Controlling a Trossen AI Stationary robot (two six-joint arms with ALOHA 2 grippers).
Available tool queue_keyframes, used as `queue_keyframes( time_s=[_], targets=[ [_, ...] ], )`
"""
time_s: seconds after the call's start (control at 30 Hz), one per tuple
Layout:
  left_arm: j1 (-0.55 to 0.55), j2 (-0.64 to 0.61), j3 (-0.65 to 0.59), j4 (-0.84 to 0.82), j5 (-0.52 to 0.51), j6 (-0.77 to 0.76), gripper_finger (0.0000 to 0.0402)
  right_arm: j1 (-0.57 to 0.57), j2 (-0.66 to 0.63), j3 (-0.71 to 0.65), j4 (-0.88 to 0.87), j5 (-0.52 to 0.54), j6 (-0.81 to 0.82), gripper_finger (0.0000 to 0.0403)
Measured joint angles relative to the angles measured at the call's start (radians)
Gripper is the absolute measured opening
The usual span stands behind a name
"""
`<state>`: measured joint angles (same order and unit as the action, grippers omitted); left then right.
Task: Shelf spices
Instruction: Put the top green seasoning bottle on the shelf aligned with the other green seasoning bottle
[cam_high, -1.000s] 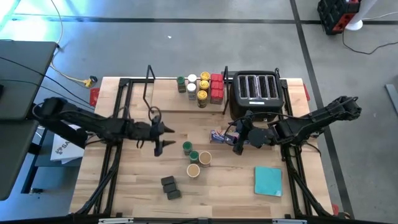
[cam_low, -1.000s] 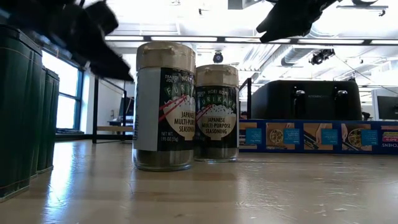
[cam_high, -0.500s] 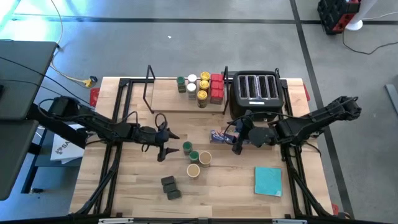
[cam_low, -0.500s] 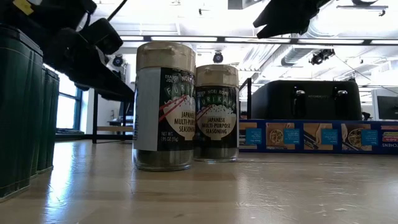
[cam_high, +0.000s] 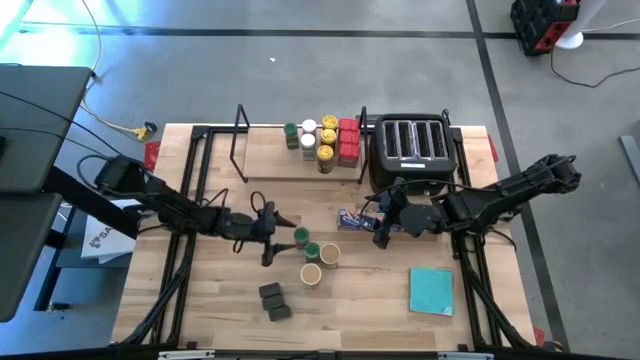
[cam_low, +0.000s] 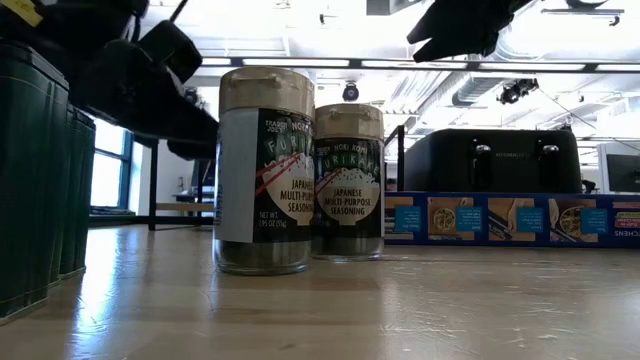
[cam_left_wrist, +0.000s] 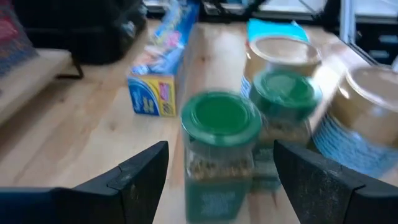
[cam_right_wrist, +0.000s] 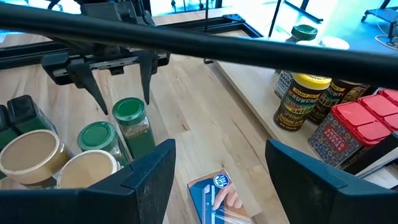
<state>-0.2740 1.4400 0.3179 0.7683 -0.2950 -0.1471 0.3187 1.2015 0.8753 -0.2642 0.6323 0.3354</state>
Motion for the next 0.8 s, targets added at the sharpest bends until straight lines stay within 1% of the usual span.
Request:
queue_keyframes(
  time_s=[0.17, 0.43, 0.63, 0.7, 0.8],
  targets=[
    [-0.023, 0.04, 0.011, 0.062, -0.06, 0.001, 0.0285, 0.0, 0.0, 0.0, -0.001, 0.0, -0.003, 0.0243],
    [-0.023, 0.146, 0.113, 0.061, -0.054, 0.081, 0.0285, 0.0, 0.0, 0.0, -0.001, 0.0, -0.003, 0.0243],
    [-0.022, 0.158, 0.123, 0.059, -0.056, 0.073, 0.0283, 0.002, 0.0, 0.0, -0.006, -0.006, -0.003, 0.0243],
    [-0.022, 0.158, 0.123, 0.059, -0.056, 0.073, 0.0278, 0.002, 0.0, 0.0, -0.006, -0.007, -0.003, 0.0243],
    [-0.022, 0.156, 0.123, 0.06, -0.056, 0.073, 0.0256, 0.003, 0.0, 0.0, -0.006, -0.007, -0.003, 0.0243]
  ],
)
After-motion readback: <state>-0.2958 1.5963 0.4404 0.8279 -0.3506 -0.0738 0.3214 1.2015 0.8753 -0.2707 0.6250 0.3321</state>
